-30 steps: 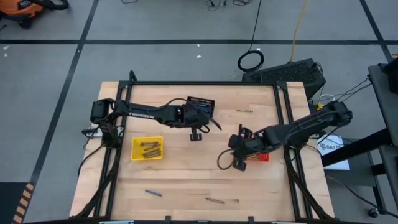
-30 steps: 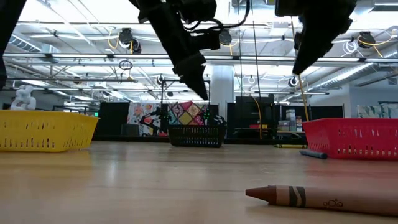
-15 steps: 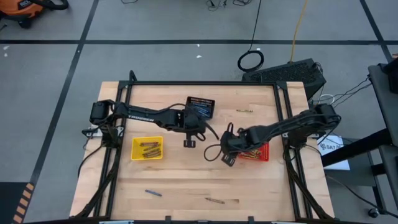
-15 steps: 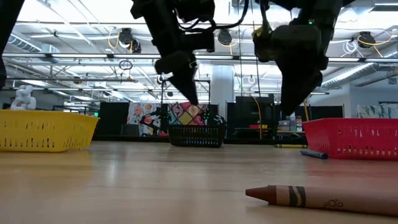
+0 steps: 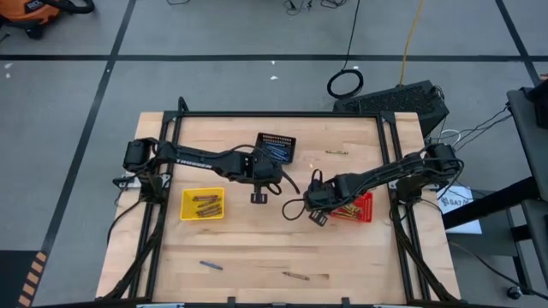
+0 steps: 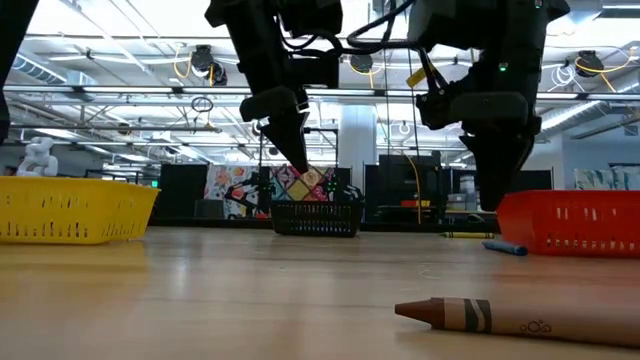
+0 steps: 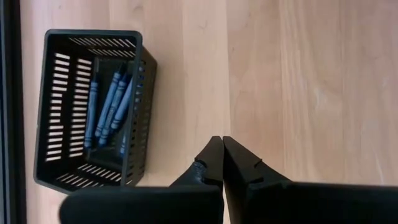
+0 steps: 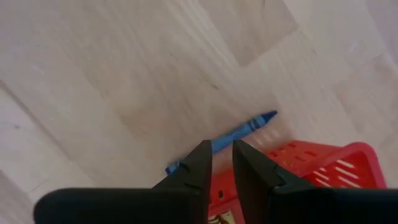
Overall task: Sort crayons
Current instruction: Put the blue crayon into the black bin
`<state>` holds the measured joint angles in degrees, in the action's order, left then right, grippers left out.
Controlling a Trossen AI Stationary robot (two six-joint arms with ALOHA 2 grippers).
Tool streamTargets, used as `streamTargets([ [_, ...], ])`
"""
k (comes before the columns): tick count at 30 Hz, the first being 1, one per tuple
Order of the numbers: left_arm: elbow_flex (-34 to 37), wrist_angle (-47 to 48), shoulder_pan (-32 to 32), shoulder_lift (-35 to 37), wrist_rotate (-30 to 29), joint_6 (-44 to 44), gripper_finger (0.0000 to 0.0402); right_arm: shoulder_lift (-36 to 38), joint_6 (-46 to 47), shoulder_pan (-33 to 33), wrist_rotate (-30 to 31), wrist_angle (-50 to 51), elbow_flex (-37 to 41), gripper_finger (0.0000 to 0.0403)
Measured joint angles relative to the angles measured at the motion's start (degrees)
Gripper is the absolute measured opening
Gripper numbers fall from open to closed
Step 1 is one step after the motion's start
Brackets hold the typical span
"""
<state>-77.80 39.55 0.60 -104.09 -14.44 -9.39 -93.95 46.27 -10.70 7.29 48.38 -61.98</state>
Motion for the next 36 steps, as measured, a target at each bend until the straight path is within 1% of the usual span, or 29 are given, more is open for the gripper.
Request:
streamTargets([
  [10, 0.0, 0.0, 0.0, 0.0, 0.02, 0.04, 0.0001, 0.0, 3.05, -0.01, -0.06, 5.74, 0.0, 0.0036],
  [18, 0.0, -0.02, 0.0, 0.0, 0.02, 0.02, 0.0001, 0.0, 2.53, 0.67, -0.23, 2.93, 0.0, 0.0036],
  [22, 0.0, -0.03, 0.0, 0.0, 0.02, 0.01, 0.0001, 0.0, 2.43, 2.43, -2.93, 3.02, 0.0, 0.0036],
  [27, 0.0, -0.02, 0.0, 0.0, 0.02, -0.04, 0.0001, -1.49, 2.44, 3.65, -3.11, 2.08, 0.07, 0.0036],
  [31, 0.0, 0.1, 0.02, 0.0, 0.02, -0.43, 0.0001, -3.46, 2.13, 4.0, -5.06, 1.85, 0.07, 0.0036],
  [36, 0.0, 0.32, 0.07, 0.0, 0.04, -0.46, 0.0001, -5.27, 1.35, 4.02, -5.95, 1.36, 0.07, 0.0036],
])
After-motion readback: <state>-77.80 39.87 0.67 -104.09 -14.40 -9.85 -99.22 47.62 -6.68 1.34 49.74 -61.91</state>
